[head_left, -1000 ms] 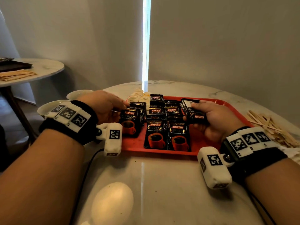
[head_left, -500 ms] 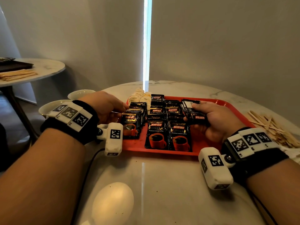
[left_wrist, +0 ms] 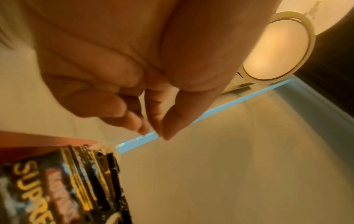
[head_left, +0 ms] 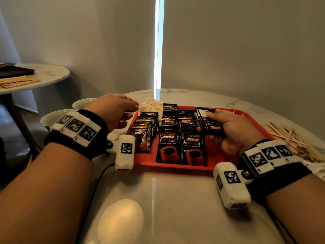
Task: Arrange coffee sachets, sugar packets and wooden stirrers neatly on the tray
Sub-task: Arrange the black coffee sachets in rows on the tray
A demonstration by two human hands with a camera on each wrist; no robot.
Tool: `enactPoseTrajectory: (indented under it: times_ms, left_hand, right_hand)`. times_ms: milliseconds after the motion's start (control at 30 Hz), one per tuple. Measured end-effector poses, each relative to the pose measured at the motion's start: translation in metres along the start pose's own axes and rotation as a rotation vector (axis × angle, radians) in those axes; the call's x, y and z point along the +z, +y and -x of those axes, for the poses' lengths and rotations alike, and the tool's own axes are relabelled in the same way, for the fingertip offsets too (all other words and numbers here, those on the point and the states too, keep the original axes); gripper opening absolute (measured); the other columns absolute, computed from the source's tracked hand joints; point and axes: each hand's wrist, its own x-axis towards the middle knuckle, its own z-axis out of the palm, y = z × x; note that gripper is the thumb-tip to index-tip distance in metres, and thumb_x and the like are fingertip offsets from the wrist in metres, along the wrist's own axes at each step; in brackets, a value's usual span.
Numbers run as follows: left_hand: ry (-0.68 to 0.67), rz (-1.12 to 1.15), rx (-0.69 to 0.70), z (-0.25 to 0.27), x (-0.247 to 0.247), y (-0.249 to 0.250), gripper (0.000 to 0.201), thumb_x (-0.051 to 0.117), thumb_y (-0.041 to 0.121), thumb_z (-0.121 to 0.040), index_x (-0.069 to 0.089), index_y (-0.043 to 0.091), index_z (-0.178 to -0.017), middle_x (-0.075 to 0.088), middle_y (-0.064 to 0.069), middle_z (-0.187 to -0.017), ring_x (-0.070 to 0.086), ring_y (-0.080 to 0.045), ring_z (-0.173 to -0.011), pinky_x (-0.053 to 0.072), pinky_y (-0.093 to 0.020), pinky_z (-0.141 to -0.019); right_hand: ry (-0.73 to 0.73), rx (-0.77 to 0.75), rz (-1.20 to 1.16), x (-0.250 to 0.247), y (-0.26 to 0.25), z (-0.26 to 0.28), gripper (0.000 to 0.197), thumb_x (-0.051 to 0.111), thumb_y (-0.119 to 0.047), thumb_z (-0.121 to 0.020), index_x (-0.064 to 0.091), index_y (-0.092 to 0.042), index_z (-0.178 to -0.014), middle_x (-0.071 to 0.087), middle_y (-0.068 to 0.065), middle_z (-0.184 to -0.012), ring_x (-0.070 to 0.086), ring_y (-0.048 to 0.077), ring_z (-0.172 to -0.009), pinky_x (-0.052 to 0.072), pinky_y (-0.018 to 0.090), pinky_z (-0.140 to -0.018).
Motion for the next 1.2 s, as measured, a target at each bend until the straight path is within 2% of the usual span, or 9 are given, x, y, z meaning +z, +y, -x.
enactPoseTrajectory:
  times_ms: [200, 333, 433, 533, 667, 833, 967, 1033, 1200]
  left_hand:
    - [-0.126, 0.124, 0.304, 0.021, 0.022, 0.017, 0.015, 0.065, 0.003, -0.09, 0.067, 0.018, -0.09, 0.062, 0.003, -0.078, 0.052, -0.011, -0.065, 0.045, -0.021, -0.05]
    - [-0.325, 0.074, 0.442, 0.041, 0.041, 0.024, 0.019, 0.072, 0.008, -0.077, 0.071, 0.019, -0.092, 0.062, 0.002, -0.081, 0.056, -0.012, -0.068, 0.047, -0.019, -0.052]
    - [-0.427, -0.028, 0.458, 0.047, 0.049, 0.023, 0.029, 0.075, 0.017, -0.067, 0.075, 0.021, -0.096, 0.068, 0.001, -0.086, 0.064, -0.016, -0.074, 0.055, -0.023, -0.066]
    - [-0.515, -0.089, 0.441, 0.049, 0.054, 0.022, 0.03, 0.08, 0.021, -0.07, 0.079, 0.021, -0.1, 0.072, -0.016, -0.106, 0.069, -0.036, -0.098, 0.057, -0.049, -0.091]
    - [-0.534, -0.158, 0.45, 0.052, 0.055, 0.023, 0.027, 0.077, 0.018, -0.074, 0.08, 0.027, -0.099, 0.074, -0.011, -0.11, 0.068, -0.034, -0.108, 0.053, -0.052, -0.098]
    - [-0.472, -0.19, 0.512, 0.053, 0.055, 0.024, 0.024, 0.072, 0.006, -0.085, 0.081, 0.028, -0.091, 0.076, -0.004, -0.099, 0.071, -0.026, -0.099, 0.057, -0.047, -0.093]
    - [-0.395, -0.149, 0.544, 0.054, 0.056, 0.026, 0.018, 0.069, 0.008, -0.087, 0.076, 0.024, -0.09, 0.071, 0.012, -0.073, 0.065, -0.003, -0.07, 0.052, -0.018, -0.067]
    - [-0.344, -0.105, 0.553, 0.054, 0.056, 0.026, 0.011, 0.072, 0.017, -0.083, 0.075, 0.025, -0.089, 0.072, 0.012, -0.074, 0.063, 0.001, -0.067, 0.048, -0.012, -0.061]
    - [-0.17, 0.163, 0.559, 0.049, 0.055, 0.025, 0.009, 0.068, 0.01, -0.087, 0.071, 0.018, -0.089, 0.072, 0.002, -0.084, 0.062, 0.001, -0.061, 0.045, -0.011, -0.053]
  right_hand:
    - [-0.015, -0.047, -0.063, 0.015, -0.008, 0.01, 0.027, 0.058, -0.011, -0.098, 0.055, -0.018, -0.124, 0.07, 0.015, -0.1, 0.072, 0.026, -0.06, 0.045, 0.021, -0.032]
    - [-0.073, -0.036, -0.059, 0.028, -0.009, 0.021, 0.027, 0.059, -0.015, -0.098, 0.056, -0.014, -0.125, 0.071, 0.015, -0.101, 0.072, 0.025, -0.061, 0.044, 0.021, -0.033]
    - [-0.118, -0.018, 0.001, 0.036, -0.006, 0.03, 0.025, 0.06, -0.022, -0.097, 0.058, -0.011, -0.12, 0.072, 0.014, -0.102, 0.072, 0.024, -0.07, 0.05, 0.026, -0.041]
    - [-0.138, -0.016, 0.017, 0.039, -0.004, 0.036, 0.027, 0.059, -0.025, -0.098, 0.06, -0.012, -0.121, 0.073, 0.014, -0.108, 0.073, 0.026, -0.079, 0.052, 0.028, -0.048]
    - [-0.143, 0.003, 0.016, 0.043, -0.005, 0.04, 0.035, 0.06, -0.032, -0.097, 0.06, -0.006, -0.121, 0.072, 0.012, -0.094, 0.072, 0.021, -0.065, 0.05, 0.025, -0.041]
    - [-0.159, 0.058, 0.03, 0.046, -0.006, 0.04, 0.048, 0.053, -0.05, -0.098, 0.066, -0.008, -0.118, 0.073, 0.013, -0.093, 0.07, 0.028, -0.079, 0.05, 0.027, -0.044]
    - [-0.143, 0.1, 0.002, 0.044, -0.006, 0.039, 0.051, 0.046, -0.058, -0.099, 0.065, -0.013, -0.115, 0.076, 0.013, -0.102, 0.071, 0.032, -0.09, 0.052, 0.029, -0.048]
    - [-0.143, 0.123, -0.027, 0.044, -0.005, 0.038, 0.055, 0.046, -0.06, -0.098, 0.06, -0.014, -0.123, 0.073, 0.018, -0.113, 0.071, 0.036, -0.099, 0.051, 0.029, -0.045]
    - [-0.16, 0.101, -0.065, 0.045, -0.003, 0.038, 0.035, 0.055, -0.035, -0.1, 0.06, -0.007, -0.121, 0.074, 0.019, -0.105, 0.071, 0.028, -0.074, 0.049, 0.025, -0.039]
